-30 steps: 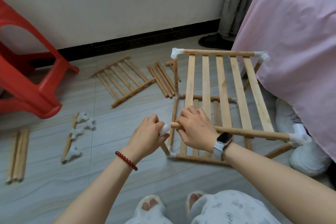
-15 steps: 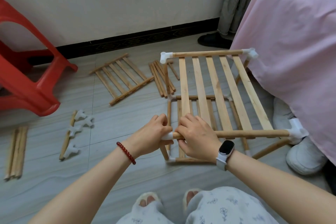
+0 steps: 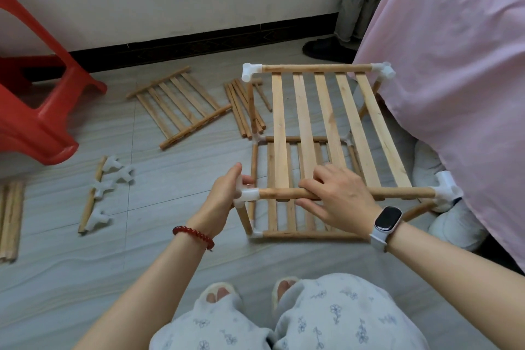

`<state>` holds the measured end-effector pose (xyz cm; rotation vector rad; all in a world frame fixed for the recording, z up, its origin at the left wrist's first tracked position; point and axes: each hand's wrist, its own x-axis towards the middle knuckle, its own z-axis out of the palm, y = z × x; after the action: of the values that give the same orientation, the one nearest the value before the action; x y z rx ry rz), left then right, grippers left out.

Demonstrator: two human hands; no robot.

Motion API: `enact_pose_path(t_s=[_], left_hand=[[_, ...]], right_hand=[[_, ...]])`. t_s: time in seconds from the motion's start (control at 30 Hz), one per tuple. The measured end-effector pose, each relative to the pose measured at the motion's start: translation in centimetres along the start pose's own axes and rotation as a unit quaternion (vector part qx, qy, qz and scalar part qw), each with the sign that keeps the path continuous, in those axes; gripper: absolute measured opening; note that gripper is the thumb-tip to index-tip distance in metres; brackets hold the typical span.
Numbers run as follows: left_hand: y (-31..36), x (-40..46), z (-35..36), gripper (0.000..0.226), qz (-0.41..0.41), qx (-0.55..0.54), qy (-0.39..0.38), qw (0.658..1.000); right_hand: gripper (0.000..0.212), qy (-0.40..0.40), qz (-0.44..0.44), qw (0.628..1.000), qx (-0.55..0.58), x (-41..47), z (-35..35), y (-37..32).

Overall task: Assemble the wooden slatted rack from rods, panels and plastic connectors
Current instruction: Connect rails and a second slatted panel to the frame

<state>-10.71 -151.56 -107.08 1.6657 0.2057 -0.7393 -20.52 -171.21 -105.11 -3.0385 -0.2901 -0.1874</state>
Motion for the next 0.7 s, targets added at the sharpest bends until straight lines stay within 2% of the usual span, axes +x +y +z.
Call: enact_pose_path(t_s=[0.1,0.17,0.37,0.5,0.7], left_hand=[[0.4,1.0,0.5,0.045,-0.021,-0.01,0.064,0.998],[0.4,1.4,0.6,0.043,-0.021,-0.017,0.079,0.996],[0.1,2.0,1.0,0.049,-0.008,-0.024,0.079,0.997],[0.2,2.3,1.2,0.041,0.001,0.003,0.071,0.997],[-0.2,2.7,1.6,0.039,0.006,0.008,0.095,0.995]], right_hand=[[0.035,0.02,-0.057,0.998,-0.013,0.4,0.2,0.2],[0.032,0.039,-0.085,0.996,-0.009,0.7,0.4,0.5],[0.03,0.075,-0.104,0.992,0.013,1.0,1.3,0.6],[0.03,0.077,-0.1,0.992,0.017,1.2,1.7,0.7],[0.028,0.085,-0.109,0.99,0.029,1.5,2.1,0.7]])
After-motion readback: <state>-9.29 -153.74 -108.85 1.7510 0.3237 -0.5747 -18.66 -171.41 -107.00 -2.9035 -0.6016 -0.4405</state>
